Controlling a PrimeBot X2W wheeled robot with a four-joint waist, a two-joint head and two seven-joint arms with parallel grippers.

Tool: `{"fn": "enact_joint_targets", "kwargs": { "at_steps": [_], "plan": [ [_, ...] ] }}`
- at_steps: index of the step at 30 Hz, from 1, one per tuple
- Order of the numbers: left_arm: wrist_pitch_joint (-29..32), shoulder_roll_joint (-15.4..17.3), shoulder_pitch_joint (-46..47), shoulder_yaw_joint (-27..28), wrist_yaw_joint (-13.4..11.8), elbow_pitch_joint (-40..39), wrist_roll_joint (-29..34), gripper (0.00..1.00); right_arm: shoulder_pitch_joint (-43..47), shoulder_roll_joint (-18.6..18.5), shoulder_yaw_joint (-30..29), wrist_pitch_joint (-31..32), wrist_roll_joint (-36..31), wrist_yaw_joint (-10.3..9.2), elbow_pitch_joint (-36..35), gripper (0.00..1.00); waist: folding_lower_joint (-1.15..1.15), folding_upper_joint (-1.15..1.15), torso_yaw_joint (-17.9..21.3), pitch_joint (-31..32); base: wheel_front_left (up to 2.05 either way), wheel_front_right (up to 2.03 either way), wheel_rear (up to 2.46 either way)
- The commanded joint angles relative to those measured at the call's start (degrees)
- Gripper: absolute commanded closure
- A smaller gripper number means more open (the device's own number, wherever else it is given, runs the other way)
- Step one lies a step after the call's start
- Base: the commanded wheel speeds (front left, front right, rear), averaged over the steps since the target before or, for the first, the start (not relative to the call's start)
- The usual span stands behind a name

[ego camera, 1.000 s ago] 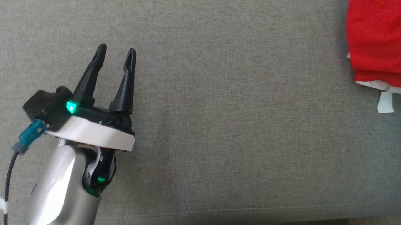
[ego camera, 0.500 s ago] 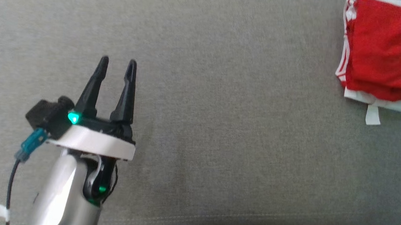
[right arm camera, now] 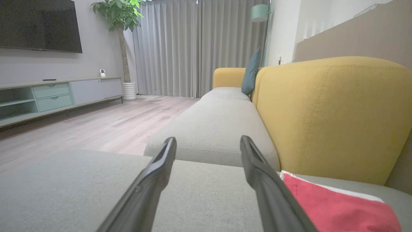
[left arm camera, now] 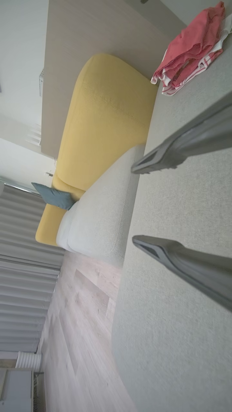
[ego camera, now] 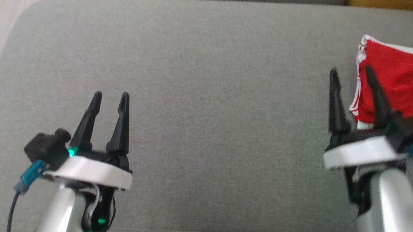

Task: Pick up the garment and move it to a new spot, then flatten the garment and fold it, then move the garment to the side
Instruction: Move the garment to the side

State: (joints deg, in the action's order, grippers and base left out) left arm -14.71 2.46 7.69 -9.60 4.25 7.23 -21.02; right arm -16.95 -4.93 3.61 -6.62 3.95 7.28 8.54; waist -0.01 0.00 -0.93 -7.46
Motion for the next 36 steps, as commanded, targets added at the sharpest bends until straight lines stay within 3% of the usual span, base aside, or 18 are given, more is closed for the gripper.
{"fn": "enact_joint_targets", "kwargs": {
  "at_steps": [1,5,10,22,36],
  "plan": [
    [-0.3,0.4,1.2,2.2,-0.5,-2.2,-0.3,0.0,-1.0,0.2,1.1,-0.7,-0.3,0.21,-1.7,0.0,0.01,0.0,-0.9,1.3,0.0,0.0,0.0],
    [-0.3,0.4,-1.6,2.0,-1.0,-2.9,-0.2,0.0,5.6,1.9,0.8,-5.6,-1.4,0.21,-0.4,0.0,0.01,0.0,-1.4,2.9,0.0,0.0,0.0],
    [-0.3,0.4,-3.6,1.8,-1.3,-3.3,0.3,0.0,9.1,2.0,1.0,-7.6,2.1,0.21,-0.1,0.0,0.01,0.0,-1.4,3.8,0.0,0.0,0.0],
    [-0.3,0.4,-5.2,2.8,0.4,-5.4,-0.6,0.0,10.2,2.0,0.5,-8.3,4.0,0.21,-1.0,0.0,0.01,0.0,-0.6,4.2,0.0,0.0,0.0],
    [-0.3,0.4,-6.3,3.6,0.8,-7.7,-1.1,0.0,11.2,2.0,0.6,-8.4,4.7,0.21,-2.7,0.0,0.01,0.0,-0.2,4.6,0.0,0.0,0.0]
  ]
}}
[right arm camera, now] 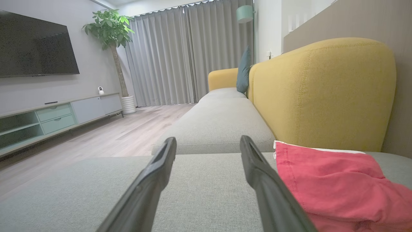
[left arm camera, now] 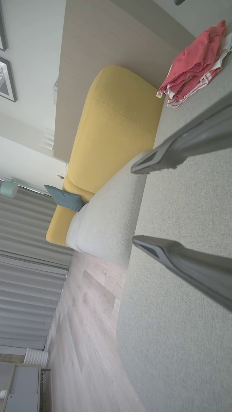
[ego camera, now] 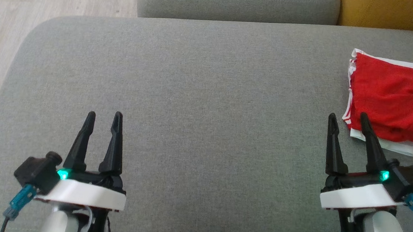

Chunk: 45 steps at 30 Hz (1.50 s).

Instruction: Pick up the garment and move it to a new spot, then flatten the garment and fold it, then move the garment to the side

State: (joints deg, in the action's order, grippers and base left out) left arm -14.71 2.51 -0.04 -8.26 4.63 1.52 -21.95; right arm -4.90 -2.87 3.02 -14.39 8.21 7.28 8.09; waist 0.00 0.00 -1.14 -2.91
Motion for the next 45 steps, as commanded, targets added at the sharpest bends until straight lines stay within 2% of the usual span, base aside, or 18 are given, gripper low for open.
{"fn": "enact_joint_targets", "kwargs": {
  "at_steps": [1,26,27,31,45],
  "plan": [
    [-0.3,0.4,1.4,2.3,0.3,-1.9,-0.2,0.0,-0.9,0.0,1.2,-0.6,0.5,0.21,-2.3,0.0,0.0,0.0,0.0,0.0,0.0,0.0,0.0],
    [-0.3,0.4,1.5,2.2,-0.4,-1.9,-1.0,0.0,-0.6,0.0,1.5,-0.6,0.7,0.21,-2.1,0.0,0.0,0.0,0.0,-0.1,0.0,0.0,0.0],
    [0.0,0.0,0.0,0.0,-0.1,0.1,-0.9,1.0,0.0,0.0,0.1,0.0,0.4,0.0,-0.2,1.0,0.0,0.0,0.0,-0.1,0.0,0.0,0.0],
    [0.1,-0.1,-0.9,-0.3,-0.1,3.3,-1.4,1.0,1.1,0.1,0.3,0.1,0.9,-0.01,2.7,1.0,0.0,0.0,0.0,-0.1,0.0,0.0,0.0],
    [2.0,0.4,-0.2,0.8,0.2,4.4,-9.7,1.0,0.8,-0.5,-0.1,1.9,11.0,0.02,3.1,1.0,0.0,0.0,0.1,0.2,0.0,0.0,0.0]
  ]
}}
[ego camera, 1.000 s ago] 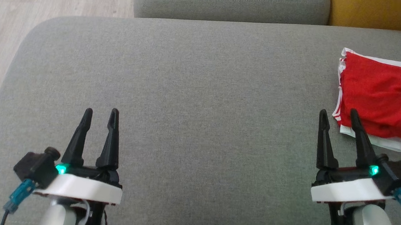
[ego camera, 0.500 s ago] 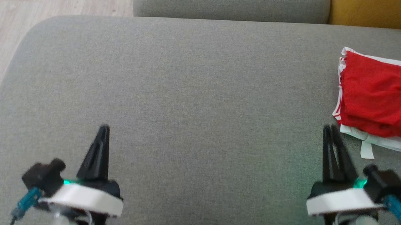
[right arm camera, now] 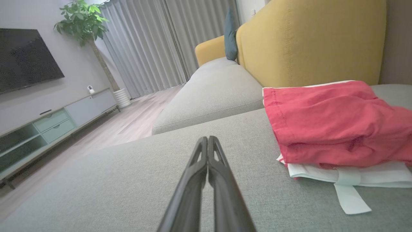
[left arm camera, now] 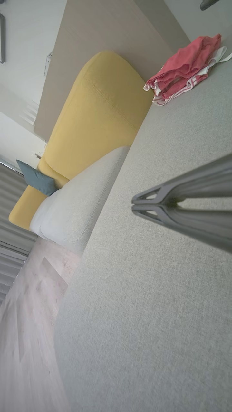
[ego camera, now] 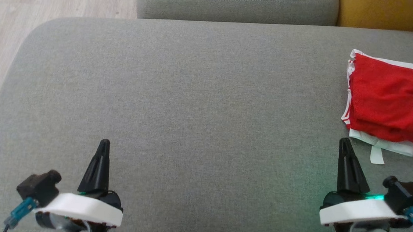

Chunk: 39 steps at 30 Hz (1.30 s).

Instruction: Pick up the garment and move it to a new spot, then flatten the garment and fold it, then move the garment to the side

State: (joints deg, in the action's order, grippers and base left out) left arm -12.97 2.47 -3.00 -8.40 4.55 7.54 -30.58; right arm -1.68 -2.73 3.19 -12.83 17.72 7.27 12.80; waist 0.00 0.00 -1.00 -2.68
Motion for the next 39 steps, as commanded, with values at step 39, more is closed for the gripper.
{"fn": "enact_joint_targets", "kwargs": {
  "at_steps": [39],
  "plan": [
    [6.0,1.4,5.0,4.6,1.2,1.2,-23.6,1.0,-3.0,-1.5,-2.2,5.9,28.5,0.1,-0.7,1.0,0.0,0.0,0.4,0.9,0.0,0.0,0.0]
  ]
}}
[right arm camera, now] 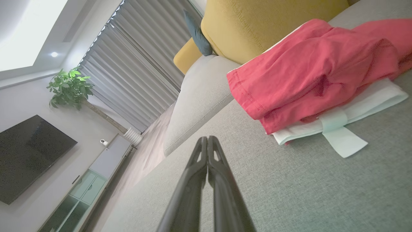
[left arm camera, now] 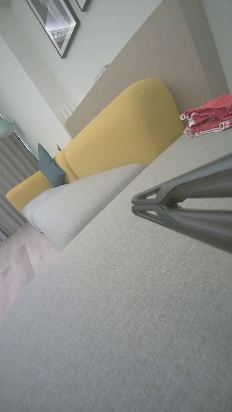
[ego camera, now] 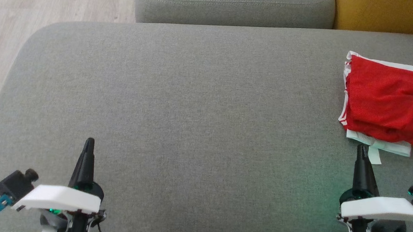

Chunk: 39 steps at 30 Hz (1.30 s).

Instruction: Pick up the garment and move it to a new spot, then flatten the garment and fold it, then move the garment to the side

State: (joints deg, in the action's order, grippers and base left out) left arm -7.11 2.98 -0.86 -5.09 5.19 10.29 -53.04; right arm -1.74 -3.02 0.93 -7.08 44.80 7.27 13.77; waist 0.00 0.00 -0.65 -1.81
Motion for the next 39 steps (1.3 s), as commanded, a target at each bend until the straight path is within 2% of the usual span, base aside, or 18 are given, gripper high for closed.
{"fn": "enact_joint_targets", "kwargs": {
  "at_steps": [1,39],
  "plan": [
    [0.3,0.9,2.9,1.4,0.6,-1.5,-1.7,1.0,-3.0,-1.2,0.0,0.3,2.1,0.1,-1.6,1.0,0.0,0.0,0.0,0.0,0.0,0.0,0.0],
    [6.4,1.2,5.0,5.7,1.5,1.2,-22.4,1.0,-3.6,-1.4,-2.7,6.3,27.0,0.16,-0.7,1.0,0.0,0.0,0.3,0.9,0.0,0.0,0.0]
  ]
}}
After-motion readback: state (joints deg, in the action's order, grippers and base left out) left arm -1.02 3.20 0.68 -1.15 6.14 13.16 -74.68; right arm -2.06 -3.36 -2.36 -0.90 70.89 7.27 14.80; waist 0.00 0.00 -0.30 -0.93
